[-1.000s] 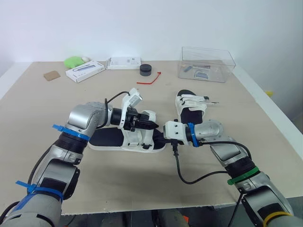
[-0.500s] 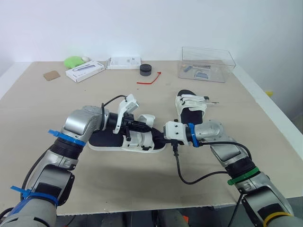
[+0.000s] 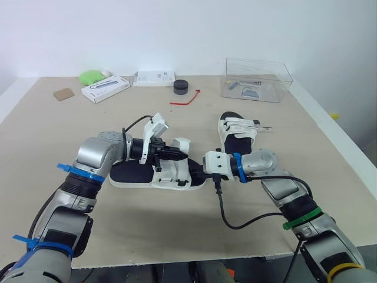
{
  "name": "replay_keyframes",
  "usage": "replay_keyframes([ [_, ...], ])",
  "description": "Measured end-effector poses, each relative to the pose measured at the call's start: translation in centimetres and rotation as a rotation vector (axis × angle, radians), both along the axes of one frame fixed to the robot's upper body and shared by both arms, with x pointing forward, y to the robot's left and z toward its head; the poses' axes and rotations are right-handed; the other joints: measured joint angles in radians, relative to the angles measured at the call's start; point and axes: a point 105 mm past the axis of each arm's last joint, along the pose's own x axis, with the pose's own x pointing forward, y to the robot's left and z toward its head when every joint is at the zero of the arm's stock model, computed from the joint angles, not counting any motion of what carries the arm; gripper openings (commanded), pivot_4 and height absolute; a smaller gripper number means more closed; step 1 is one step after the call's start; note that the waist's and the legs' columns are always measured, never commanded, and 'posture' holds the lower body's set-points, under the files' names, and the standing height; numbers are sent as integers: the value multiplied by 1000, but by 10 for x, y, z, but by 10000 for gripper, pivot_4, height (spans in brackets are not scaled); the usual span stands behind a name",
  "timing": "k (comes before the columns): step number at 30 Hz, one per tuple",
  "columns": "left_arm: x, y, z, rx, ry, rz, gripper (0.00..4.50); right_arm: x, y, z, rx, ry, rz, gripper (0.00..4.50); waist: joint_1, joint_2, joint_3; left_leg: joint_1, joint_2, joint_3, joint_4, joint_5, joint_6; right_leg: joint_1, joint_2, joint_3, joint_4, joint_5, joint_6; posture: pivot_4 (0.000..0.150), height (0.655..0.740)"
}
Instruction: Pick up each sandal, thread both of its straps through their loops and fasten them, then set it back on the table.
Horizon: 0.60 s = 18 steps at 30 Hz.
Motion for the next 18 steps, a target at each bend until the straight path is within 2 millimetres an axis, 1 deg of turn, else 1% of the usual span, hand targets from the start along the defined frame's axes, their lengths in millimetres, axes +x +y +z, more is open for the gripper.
replay_keyframes([
  [3, -9, -4, 7, -13, -13, -53, 18406, 0, 0, 0, 0, 0, 0, 0, -1, 0, 0, 0, 0, 0, 0, 0, 0, 0, 0, 0, 0, 0, 0, 1500, 7400],
  [8, -13, -6, 7, -9, -12, -81, 18406, 0, 0, 0, 0, 0, -1, 0, -1, 0, 0, 0, 0, 0, 0, 0, 0, 0, 0, 0, 0, 0, 0, 1500, 7400],
  [15, -14, -7, 7, -14, 4, -87, 18406, 0, 0, 0, 0, 0, -1, 0, -4, 0, 0, 0, 0, 0, 0, 0, 0, 0, 0, 0, 0, 0, 0, 1500, 7400],
  [18, -13, -4, 5, -18, 32, -71, 26198, 0, 0, 0, 0, 0, -1, 0, -4, 0, 0, 0, 0, 0, 0, 0, 0, 0, 0, 0, 0, 0, 0, 1500, 7400],
])
